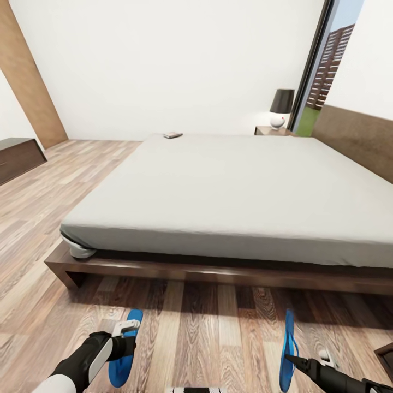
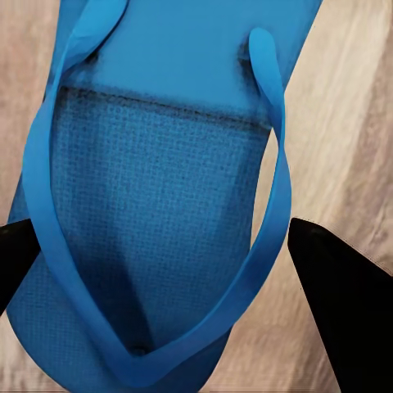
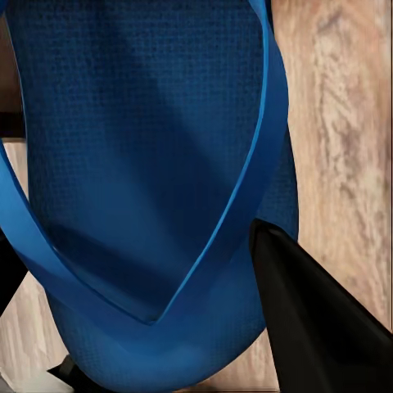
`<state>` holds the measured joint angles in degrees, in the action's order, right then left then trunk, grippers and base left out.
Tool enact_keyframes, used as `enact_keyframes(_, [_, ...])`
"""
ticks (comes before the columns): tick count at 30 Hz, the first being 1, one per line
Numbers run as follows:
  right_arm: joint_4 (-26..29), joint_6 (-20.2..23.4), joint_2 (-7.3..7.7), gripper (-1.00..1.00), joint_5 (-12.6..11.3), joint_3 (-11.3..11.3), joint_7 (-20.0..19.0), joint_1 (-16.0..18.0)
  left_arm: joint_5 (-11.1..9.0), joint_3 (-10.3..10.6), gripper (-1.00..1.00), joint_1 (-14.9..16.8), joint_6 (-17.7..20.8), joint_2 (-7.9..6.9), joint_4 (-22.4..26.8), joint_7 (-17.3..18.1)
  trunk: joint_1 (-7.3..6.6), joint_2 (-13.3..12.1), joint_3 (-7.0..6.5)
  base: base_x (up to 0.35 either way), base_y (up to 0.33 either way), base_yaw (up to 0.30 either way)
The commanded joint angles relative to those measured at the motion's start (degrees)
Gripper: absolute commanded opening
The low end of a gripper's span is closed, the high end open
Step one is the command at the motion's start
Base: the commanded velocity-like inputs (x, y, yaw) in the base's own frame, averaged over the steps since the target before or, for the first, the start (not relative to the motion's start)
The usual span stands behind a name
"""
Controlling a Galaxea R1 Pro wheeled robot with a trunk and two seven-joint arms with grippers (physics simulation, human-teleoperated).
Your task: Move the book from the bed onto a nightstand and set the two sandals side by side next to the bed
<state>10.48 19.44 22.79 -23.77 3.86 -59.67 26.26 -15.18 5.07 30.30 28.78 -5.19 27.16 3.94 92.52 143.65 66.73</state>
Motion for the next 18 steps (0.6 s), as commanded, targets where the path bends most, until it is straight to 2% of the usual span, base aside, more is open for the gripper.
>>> enact_keyframes(1, [0.00,0.60,-0.02,-1.00,0.04,0.44,-0.18,0.02,-0.46,0.34,-1.00,0.02,0.23,-0.08,0.09,-0.07,0.01,0.04,0.27,0.000,0.000,0.000])
enact_keyframes(18, [-0.02,0.60,0.29,-1.00,0.04,0.48,-0.18,0.02,-0.46,0.29,-1.00,0.02,-1.04,-0.17,0.09,0.02,0.45,0.26,4.04,0.000,0.000,0.000])
